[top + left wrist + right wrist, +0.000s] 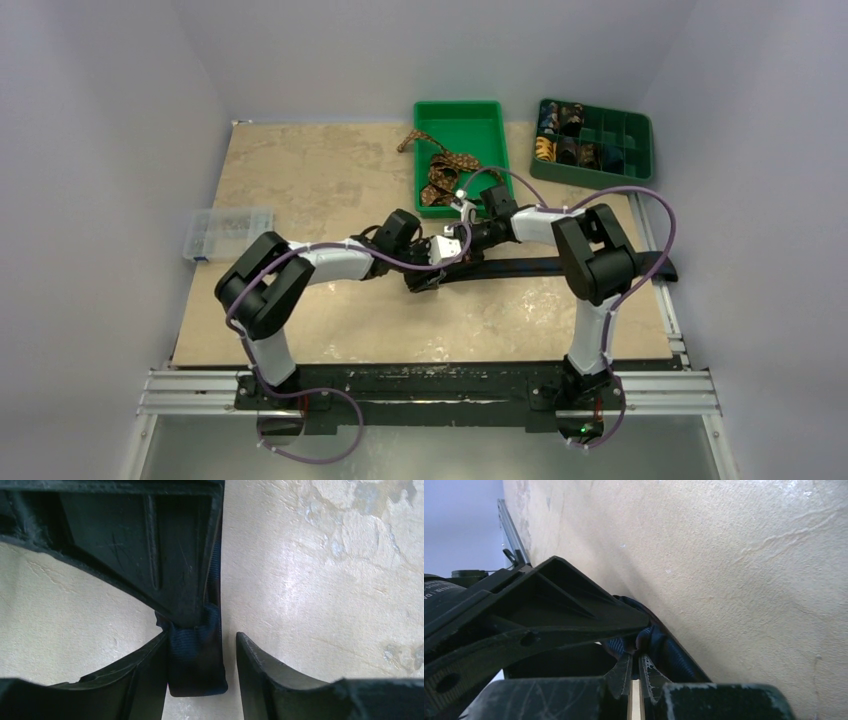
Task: Roll the ties
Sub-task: Roll the tie at the center of the board.
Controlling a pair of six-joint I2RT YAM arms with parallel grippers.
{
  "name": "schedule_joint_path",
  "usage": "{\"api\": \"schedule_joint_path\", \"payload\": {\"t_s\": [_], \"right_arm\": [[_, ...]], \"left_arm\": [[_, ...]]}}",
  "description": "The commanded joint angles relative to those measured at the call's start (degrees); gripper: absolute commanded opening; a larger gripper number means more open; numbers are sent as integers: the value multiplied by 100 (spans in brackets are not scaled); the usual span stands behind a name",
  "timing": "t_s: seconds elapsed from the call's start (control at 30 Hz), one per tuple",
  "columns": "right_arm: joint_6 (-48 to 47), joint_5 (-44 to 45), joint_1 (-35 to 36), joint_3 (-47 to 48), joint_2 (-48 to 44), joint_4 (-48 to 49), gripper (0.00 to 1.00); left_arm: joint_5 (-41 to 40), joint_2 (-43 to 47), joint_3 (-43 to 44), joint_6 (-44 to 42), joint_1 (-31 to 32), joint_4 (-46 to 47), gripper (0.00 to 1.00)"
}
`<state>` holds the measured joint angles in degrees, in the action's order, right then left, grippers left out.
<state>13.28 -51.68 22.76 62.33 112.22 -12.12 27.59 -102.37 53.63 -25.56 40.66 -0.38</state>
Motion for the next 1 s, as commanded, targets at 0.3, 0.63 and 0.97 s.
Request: {"api": "schedule_joint_path", "payload": {"t_s": [0.3,0.63,0.97], "right_arm": [[-375,326,-86,-29,223,-211,0],[-325,98,-89,14,30,-146,0],[-1236,172,-610,939,-293,-1836,33]], "left_arm": [[26,22,-225,-52,-17,531,54],[-131,-407,255,-72,29,301,41],[-147,-289,10,-410,34,146,13]]}}
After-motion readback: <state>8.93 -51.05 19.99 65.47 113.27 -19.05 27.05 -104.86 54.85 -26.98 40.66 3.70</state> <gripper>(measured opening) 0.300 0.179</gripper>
